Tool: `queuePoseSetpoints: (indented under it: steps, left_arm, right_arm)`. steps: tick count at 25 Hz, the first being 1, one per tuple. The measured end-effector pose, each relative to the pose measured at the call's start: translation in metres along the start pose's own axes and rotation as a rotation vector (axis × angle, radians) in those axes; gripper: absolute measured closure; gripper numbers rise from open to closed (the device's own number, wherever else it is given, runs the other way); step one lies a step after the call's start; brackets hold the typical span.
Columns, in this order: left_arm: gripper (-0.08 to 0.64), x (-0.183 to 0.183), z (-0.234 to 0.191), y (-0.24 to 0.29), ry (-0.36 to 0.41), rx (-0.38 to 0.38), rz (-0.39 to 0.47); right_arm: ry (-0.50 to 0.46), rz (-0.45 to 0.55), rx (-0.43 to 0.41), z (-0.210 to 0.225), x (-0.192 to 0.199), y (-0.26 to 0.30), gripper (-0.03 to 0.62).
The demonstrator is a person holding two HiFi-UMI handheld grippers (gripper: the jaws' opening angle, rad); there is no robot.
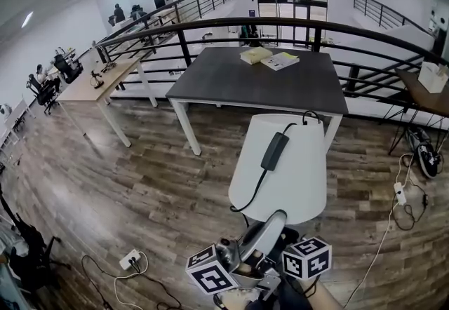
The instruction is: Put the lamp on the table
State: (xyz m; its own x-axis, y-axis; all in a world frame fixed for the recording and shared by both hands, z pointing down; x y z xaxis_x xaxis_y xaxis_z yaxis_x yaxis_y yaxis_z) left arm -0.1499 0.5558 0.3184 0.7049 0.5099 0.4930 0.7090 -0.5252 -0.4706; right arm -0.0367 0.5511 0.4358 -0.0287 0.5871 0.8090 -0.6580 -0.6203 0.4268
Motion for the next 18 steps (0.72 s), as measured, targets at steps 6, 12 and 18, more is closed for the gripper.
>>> queuePoseSetpoints:
  steps: [6,12,18]
  left_arm:
    - [0.532,-0.014,-0.032,0.025,0.018,-0.020,0.005]
    - [0.532,-0.035,-0.071,0.065,0.040,-0.041,0.043]
    - [0.532,-0.054,-0.113,0.117,0.055,-0.054,0.064]
  right_arm:
    - [-0.009,-0.013,-0.024,0.029,-0.022,0.028,0.376]
    - [-0.031,-0.025,-0.057,0.071,-0.060,0.058,0.376]
    - [-0.051,-0.038,-0.084,0.122,-0.104,0.084,0.376]
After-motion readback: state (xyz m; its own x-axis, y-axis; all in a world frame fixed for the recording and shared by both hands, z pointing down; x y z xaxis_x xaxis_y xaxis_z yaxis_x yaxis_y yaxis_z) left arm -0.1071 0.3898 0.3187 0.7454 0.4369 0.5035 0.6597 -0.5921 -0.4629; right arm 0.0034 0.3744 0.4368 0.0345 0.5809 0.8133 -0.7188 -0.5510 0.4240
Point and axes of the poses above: the fingertips, and each gripper's own axes: y forward along the fingers, z to its right, x out of its underside, the point moved 9 cm from there along -y, backward along the fingers, and after that the axes turned 3 degrees about -x, right-handed, at the moved point
